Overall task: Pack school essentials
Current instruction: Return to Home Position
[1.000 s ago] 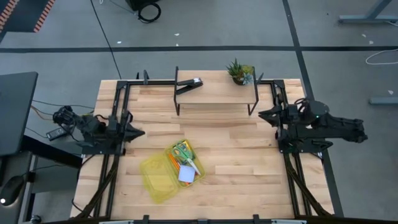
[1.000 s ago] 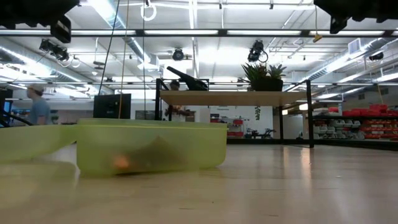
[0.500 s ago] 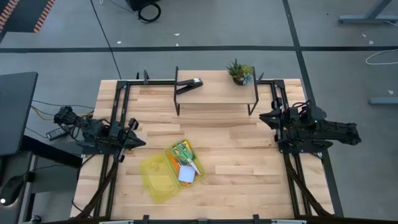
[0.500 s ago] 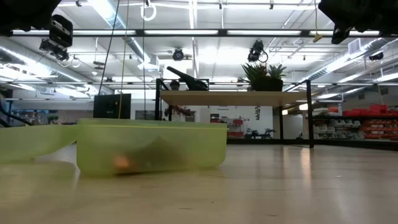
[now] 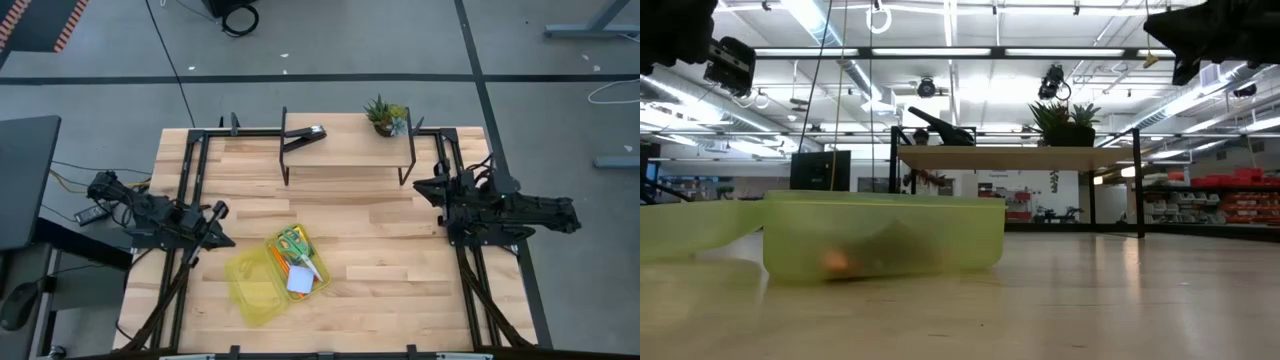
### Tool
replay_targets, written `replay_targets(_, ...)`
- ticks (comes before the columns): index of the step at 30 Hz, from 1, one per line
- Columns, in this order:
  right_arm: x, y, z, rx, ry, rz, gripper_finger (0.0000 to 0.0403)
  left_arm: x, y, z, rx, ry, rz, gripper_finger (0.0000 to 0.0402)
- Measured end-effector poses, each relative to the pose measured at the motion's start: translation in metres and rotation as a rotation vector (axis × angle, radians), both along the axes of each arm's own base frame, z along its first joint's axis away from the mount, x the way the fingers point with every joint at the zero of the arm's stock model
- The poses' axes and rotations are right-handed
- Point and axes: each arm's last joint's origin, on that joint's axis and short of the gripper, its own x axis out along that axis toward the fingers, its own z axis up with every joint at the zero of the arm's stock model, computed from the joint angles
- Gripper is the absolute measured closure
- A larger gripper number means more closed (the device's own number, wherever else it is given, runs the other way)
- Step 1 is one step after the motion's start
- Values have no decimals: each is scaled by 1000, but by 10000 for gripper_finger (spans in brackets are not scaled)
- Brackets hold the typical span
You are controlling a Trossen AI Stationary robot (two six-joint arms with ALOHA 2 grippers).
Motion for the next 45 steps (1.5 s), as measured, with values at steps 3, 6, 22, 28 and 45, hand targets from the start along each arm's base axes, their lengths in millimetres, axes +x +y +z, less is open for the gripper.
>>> replay_targets(3,1,0,-3,27,31,9,354,1,-1,-3,-4,2,-16,398)
replay_targets(6,3,1,-9,86,84,28,354,2,-3,-10,-29,3,-67,397)
replay_targets(22,13,-2,-42,104,92,-46,371,5,6,-7,-17,-53,63,399)
replay_targets(28,14,-5,-47,57,75,-139,395,10,22,-6,-14,-60,219,400)
replay_targets(45,14,-8,-51,58,119,-257,397,11,36,-8,30,-48,318,401)
